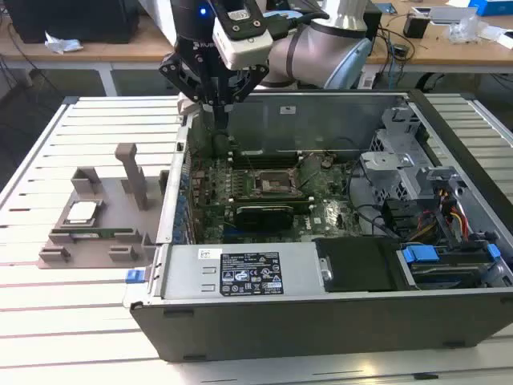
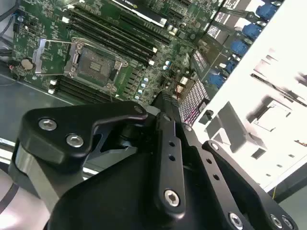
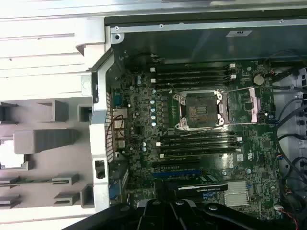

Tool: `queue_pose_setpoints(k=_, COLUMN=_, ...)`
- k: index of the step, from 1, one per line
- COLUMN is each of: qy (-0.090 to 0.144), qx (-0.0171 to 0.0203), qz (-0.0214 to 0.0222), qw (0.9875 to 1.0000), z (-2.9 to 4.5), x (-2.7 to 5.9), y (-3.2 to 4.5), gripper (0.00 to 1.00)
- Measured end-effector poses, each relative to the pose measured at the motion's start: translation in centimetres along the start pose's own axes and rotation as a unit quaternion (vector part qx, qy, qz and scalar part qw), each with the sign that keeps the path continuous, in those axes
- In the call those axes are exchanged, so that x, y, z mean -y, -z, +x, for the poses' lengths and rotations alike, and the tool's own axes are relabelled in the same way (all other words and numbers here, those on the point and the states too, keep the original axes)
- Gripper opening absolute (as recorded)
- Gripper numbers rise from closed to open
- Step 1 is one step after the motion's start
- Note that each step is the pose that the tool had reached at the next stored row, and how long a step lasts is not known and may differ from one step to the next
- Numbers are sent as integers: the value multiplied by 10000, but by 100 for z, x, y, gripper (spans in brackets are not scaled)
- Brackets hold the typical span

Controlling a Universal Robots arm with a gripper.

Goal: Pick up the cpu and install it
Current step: 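Reach for the cpu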

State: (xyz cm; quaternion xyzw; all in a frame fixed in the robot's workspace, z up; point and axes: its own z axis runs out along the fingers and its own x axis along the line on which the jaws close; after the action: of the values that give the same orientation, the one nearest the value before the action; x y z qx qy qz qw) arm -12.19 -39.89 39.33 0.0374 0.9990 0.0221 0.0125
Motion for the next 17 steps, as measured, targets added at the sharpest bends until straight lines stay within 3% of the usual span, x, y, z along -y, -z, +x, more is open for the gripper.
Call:
queue_pose_setpoints(k=3, qy=0, qx=0, qz=0, qw=10000, z=141, x=11, y=4, gripper=11)
queue_pose_setpoints(k=17, qy=0, qx=0, qz=0, qw=10000, z=444, x=33, y=10, gripper=11)
